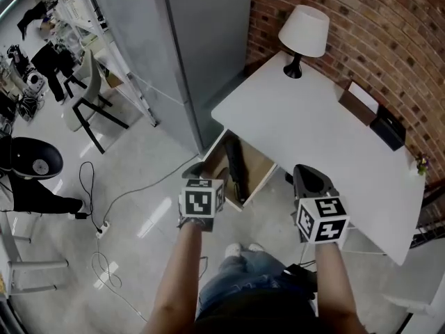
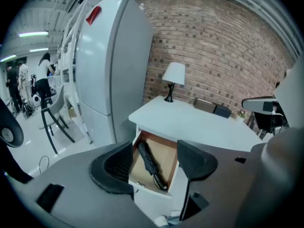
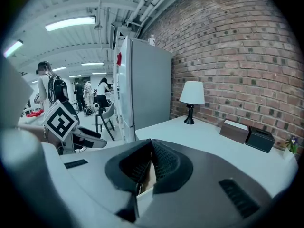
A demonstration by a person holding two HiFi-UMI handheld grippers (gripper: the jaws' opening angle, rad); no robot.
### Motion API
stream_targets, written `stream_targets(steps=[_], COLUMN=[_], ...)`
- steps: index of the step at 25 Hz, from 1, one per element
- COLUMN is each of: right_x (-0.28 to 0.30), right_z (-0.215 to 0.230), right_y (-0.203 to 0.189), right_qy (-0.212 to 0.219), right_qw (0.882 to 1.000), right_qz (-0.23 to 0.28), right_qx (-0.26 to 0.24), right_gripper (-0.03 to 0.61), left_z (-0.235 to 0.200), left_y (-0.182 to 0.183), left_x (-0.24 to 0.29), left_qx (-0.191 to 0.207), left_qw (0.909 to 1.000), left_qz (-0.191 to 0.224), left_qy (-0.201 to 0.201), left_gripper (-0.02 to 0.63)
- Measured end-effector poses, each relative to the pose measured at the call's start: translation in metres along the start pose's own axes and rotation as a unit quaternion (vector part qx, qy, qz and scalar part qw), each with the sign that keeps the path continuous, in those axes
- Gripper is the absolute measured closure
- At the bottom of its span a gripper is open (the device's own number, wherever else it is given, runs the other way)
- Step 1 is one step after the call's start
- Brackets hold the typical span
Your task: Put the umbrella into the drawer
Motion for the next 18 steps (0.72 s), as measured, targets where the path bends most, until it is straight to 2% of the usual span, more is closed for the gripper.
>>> stream_targets(steps=[3, 6, 9, 18], right_x=[-0.01, -0.024, -0.033, -0.055], right_z=[0.009, 0.022, 0.028, 0.025], right_y=[0.011, 0.023, 0.039, 0.099], right_qy=[0.004, -0.006, -0.006, 0.006], right_qw=[1.0, 0.999, 0.998, 0.989], right_qz=[0.019, 0.039, 0.061, 0.139], right_qx=[0.0, 0.021, 0.033, -0.057], right_gripper=[0.578, 0.578, 0.578, 0.578], left_z=[0.009, 0.021, 0.029, 0.035], left_y=[0.017, 0.033, 0.058, 0.13], left_x=[-0.009, -0.019, -0.031, -0.076], left_qx=[0.019, 0.034, 0.049, 0.101], left_qw=[0.9996, 0.9986, 0.9952, 0.975], left_qz=[0.02, 0.041, 0.085, 0.196], left_qy=[0.006, 0.005, 0.002, 0.025], left_gripper=[0.327, 0.327, 0.327, 0.344])
Point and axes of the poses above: the fingertips, and each gripper's own axes: x forward along the fingers, z to its right, y out of its top, the point moved 2 cm from there along -x, backward along the fingers, and after that the axes turned 10 degrees about z, right-handed, at the moved point
